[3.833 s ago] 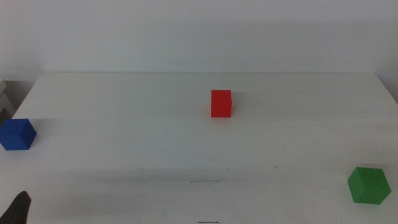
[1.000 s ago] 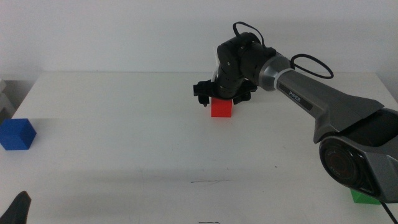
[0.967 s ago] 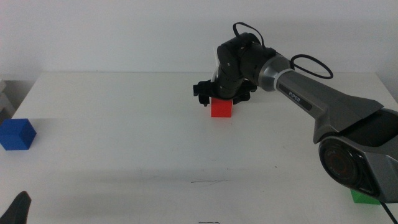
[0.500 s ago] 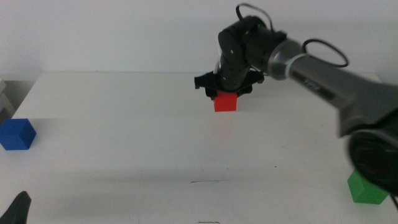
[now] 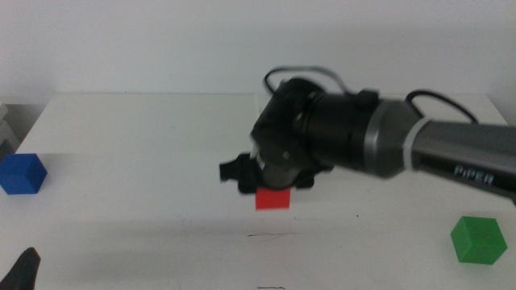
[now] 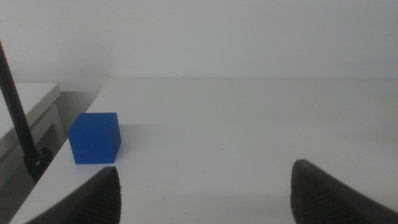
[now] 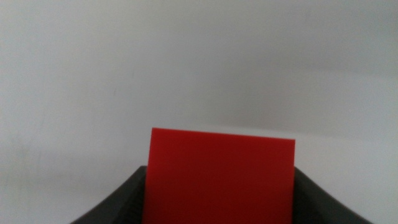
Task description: Stack red cubes first, then green, then blue cubes in a specific spot.
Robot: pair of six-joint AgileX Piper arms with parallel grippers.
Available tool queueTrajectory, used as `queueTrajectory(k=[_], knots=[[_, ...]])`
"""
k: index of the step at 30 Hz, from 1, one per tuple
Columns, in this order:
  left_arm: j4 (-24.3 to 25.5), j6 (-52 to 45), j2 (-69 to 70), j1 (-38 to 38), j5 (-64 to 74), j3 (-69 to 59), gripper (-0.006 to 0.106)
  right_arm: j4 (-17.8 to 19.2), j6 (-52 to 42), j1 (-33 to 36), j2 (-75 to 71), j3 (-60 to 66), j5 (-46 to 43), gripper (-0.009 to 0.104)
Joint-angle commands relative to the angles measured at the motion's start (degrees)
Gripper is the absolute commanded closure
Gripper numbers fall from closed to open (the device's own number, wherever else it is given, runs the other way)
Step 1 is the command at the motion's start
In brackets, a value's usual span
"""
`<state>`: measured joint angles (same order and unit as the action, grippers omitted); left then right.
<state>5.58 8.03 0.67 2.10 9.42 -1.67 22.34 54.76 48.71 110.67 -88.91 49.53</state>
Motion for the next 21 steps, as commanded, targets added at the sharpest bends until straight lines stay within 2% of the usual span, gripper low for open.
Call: queueTrajectory(k=[1, 11, 14, 21], knots=[[-0.18, 0.48, 1.5, 0.16, -4.37, 0.14, 0.007, 2.73, 3.29, 1.53, -3.69, -0.18, -0.83, 0.096], [-0.18, 0.48, 1.5, 0.16, -4.37, 0.14, 0.007, 3.44, 9.23, 2.5, -3.64, 3.08, 4.26, 0.096], [-0.18, 0.48, 1.5, 0.16, -4.37, 0.14, 0.007, 5.72, 10.85, 2.5, -3.64, 3.14, 2.6, 0.096], [-0.18, 0.48, 1.5, 0.16, -4.37, 0.14, 0.007, 3.46, 8.35, 0.49, -2.95, 3.14, -4.32, 0.096]])
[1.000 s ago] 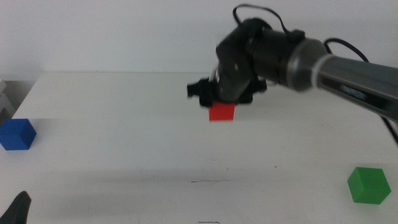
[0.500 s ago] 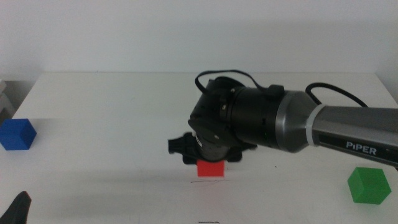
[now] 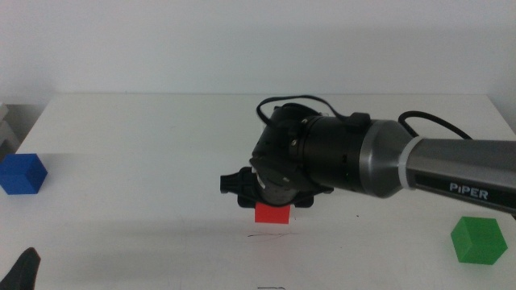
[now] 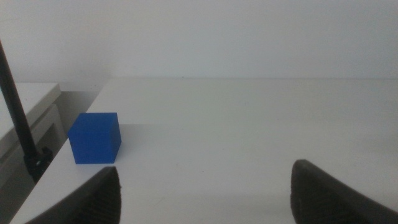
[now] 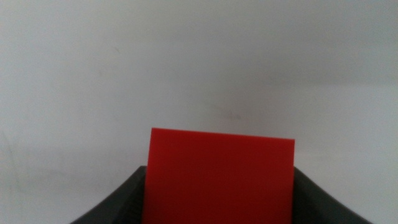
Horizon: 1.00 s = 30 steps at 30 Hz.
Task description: Stack red cubes first, then green, then blue cubes in a specific spot.
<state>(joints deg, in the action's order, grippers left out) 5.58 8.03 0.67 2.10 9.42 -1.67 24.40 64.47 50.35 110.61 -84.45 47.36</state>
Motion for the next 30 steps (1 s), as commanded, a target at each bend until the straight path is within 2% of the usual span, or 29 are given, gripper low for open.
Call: queueTrajectory(k=[1, 30], knots=[[-0.18, 0.48, 1.5, 0.16, -4.37, 0.14, 0.007, 0.98, -1.7, -1.63, -2.6, -1.33, -2.39, 0.096], [-0.18, 0.48, 1.5, 0.16, -4.37, 0.14, 0.007, 1.93, -0.92, -2.01, 3.21, -1.49, -5.76, 0.096]])
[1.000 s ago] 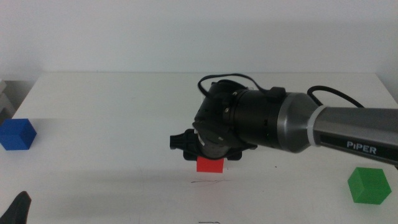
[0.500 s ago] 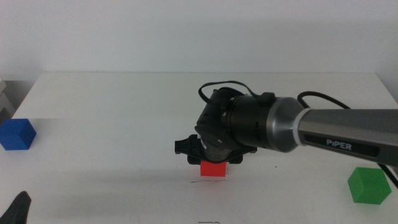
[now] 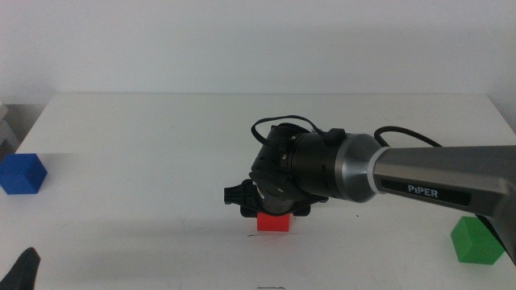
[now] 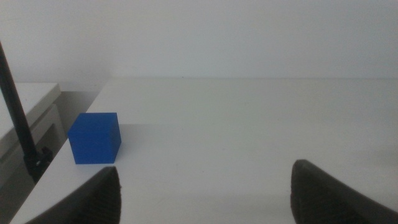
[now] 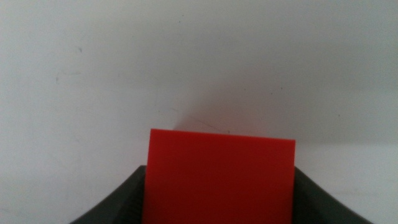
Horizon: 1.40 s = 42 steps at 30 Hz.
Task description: Stack red cubes first, then green, then blue cubes in a specific spot.
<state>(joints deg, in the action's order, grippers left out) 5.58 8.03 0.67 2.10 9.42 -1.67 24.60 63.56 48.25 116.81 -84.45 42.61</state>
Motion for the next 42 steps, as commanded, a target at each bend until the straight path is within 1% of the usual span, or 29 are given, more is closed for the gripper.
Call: queueTrajectory(k=[1, 4, 5, 7, 9, 12, 13, 14, 20, 23, 25, 30, 34, 38, 42], knots=[[-0.18, 0.48, 1.5, 0.16, -4.37, 0.14, 0.007, 1.74, -0.01, 0.08, -2.97, -1.49, -1.24, 0.096], [-0.18, 0.48, 1.5, 0.16, -4.37, 0.14, 0.007, 1.5, -0.01, 0.08, -2.9, -1.49, -1.58, 0.096], [-0.18, 0.48, 1.5, 0.16, -4.37, 0.14, 0.007, 0.22, -1.04, 0.08, -2.53, -1.49, -1.58, 0.096], [-0.18, 0.48, 1.5, 0.16, -4.37, 0.14, 0.007, -0.04, -1.78, 0.08, -2.46, -1.49, -1.58, 0.095], [-0.18, 0.48, 1.5, 0.16, -4.37, 0.14, 0.007, -0.04, -2.03, 0.08, -2.46, -1.49, -1.58, 0.09], [-0.18, 0.48, 1.5, 0.16, -4.37, 0.14, 0.007, 0.04, -2.03, 0.08, -2.46, -1.49, -1.58, 0.081], [-0.18, 0.48, 1.5, 0.16, -4.37, 0.14, 0.007, 0.04, -2.07, 0.08, -2.46, -1.49, -1.58, 0.077], [-0.18, 0.48, 1.5, 0.16, -4.37, 0.14, 0.007, 0.04, -2.41, 0.08, -2.46, -1.49, -1.58, 0.068], [-0.18, 0.48, 1.5, 0.16, -4.37, 0.14, 0.007, -0.17, -3.0, 0.08, -2.46, -1.49, -1.58, 0.032], [-0.18, 0.48, 1.5, 0.16, -4.37, 0.14, 0.007, -1.31, -3.04, 0.08, -2.84, -1.49, -0.92, 0.021], [-0.18, 0.48, 1.5, 0.16, -4.37, 0.14, 0.007, -1.8, -3.04, 0.33, -3.58, -1.49, 0.27, 0.017], [-0.18, 0.48, 1.5, 0.16, -4.37, 0.14, 0.007, -0.76, -3.84, 1.55, -9.42, -1.49, 5.85, 0.015], [-0.18, 0.48, 1.5, 0.16, -4.37, 0.14, 0.007, -0.78, -9.12, 1.45, -17.14, -1.15, 11.7, 0.015], [-0.18, 0.48, 1.5, 0.16, -4.37, 0.14, 0.007, -3.33, -13.83, -2.88, -26.89, 5.25, 11.23, 0.016], [-0.18, 0.48, 1.5, 0.16, -4.37, 0.14, 0.007, -4.67, -18.42, -8.57, -38.59, 15.08, 8.38, 0.016]])
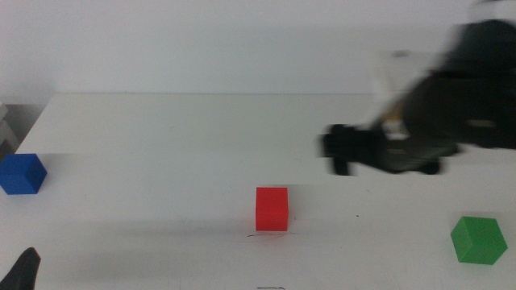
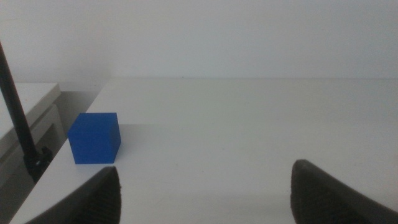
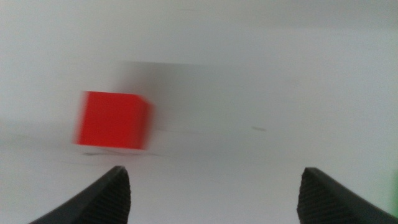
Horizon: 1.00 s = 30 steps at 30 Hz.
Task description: Stack red cubes first, then green, then blue cubes in a specific spot.
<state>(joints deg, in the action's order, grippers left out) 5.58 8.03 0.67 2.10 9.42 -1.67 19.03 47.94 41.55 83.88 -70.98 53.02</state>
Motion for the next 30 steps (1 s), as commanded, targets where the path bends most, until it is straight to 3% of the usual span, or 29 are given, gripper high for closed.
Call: queueTrajectory(k=[1, 7, 12, 19, 30], knots=[[-0.18, 0.48, 1.5, 0.16, -4.37, 0.14, 0.007, 0.28, -4.53, -3.7, -8.68, 3.92, -2.09, 0.016], [-0.18, 0.48, 1.5, 0.16, -4.37, 0.14, 0.007, -4.32, -17.07, -18.89, -20.1, 13.0, -0.71, 0.016], [-0.18, 0.48, 1.5, 0.16, -4.37, 0.14, 0.007, -8.03, -21.72, -28.93, -21.47, 15.58, 3.04, 0.016], [-0.18, 0.48, 1.5, 0.16, -4.37, 0.14, 0.007, -15.86, -38.28, -34.92, -17.13, 18.05, 1.59, 0.016], [-0.18, 0.48, 1.5, 0.16, -4.37, 0.14, 0.007, -16.4, -43.39, -40.76, -5.3, 18.04, -4.13, 0.016]])
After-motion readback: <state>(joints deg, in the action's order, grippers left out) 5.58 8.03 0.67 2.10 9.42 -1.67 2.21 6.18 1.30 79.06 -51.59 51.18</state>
